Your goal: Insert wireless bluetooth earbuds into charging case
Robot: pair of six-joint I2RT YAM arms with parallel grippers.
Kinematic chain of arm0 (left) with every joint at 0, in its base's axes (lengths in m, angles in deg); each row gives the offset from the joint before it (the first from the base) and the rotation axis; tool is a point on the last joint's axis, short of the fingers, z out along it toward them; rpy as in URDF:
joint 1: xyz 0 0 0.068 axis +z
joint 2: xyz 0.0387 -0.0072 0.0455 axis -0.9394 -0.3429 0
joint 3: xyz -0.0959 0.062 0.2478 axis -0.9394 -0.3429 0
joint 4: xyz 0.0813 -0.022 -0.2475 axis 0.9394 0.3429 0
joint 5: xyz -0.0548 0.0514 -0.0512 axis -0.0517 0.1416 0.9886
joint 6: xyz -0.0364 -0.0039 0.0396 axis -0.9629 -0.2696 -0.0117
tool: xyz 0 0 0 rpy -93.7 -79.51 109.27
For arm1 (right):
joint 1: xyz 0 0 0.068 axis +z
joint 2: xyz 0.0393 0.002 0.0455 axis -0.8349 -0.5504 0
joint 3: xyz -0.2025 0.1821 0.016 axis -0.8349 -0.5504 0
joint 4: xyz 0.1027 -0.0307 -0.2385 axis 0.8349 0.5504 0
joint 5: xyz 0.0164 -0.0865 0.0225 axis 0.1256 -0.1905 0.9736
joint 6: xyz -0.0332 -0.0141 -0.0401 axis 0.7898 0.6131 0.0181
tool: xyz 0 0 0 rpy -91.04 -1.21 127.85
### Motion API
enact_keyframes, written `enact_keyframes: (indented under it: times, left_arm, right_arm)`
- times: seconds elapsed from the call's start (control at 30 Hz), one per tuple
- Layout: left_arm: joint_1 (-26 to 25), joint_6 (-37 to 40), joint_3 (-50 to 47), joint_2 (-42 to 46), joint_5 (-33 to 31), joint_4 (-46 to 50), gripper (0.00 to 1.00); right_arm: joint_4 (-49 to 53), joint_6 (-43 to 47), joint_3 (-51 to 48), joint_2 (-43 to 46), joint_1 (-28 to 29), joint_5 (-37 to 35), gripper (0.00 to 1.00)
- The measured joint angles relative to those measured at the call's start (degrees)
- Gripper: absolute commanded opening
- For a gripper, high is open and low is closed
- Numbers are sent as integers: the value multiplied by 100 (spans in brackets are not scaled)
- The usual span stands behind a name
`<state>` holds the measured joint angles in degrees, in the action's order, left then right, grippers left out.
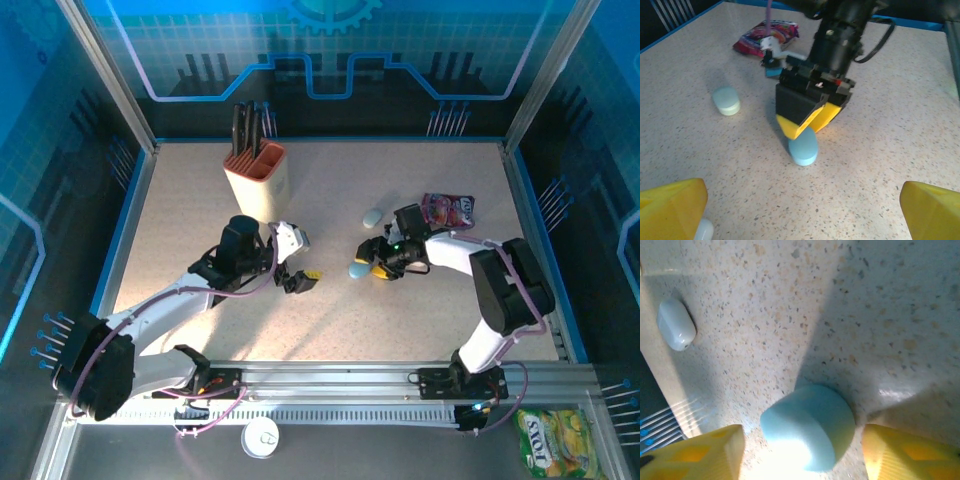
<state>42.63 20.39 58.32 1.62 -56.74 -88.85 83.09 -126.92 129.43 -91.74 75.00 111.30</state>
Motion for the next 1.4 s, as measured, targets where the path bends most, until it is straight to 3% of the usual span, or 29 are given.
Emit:
enact_keyframes:
  times: [0.2,0.4,0.67,0.9,1.1,1.4]
  left_arm:
    - [636,-841,-570,385,-415,-734,99]
    - [1366,-1587,-981,675,-1158,-1344,99]
    - [2011,-2205,-1655,673,-2516,-2157,99]
    - [2282,-2284,-2037,280,-2942,-2710,99]
    - [2509,-2214,-2061,-636,-2857,-3392,99]
    - [2868,-2190,-1655,-1869,-2441,-4166,99]
  right_arm:
    - [863,636,625,868,-166,-745,86]
    - [1005,1591,754,1823,-428,-1871,95]
    - [48,3180,-459,3023,-1244,-3416,100]
    - [-1325,3674,-1488,2647,-2256,-3265,100]
    - [-3101,3738,-1893,1773,-2295,-3126,100]
    - [-4586,4146,-2153,1246,-2037,-2894,100]
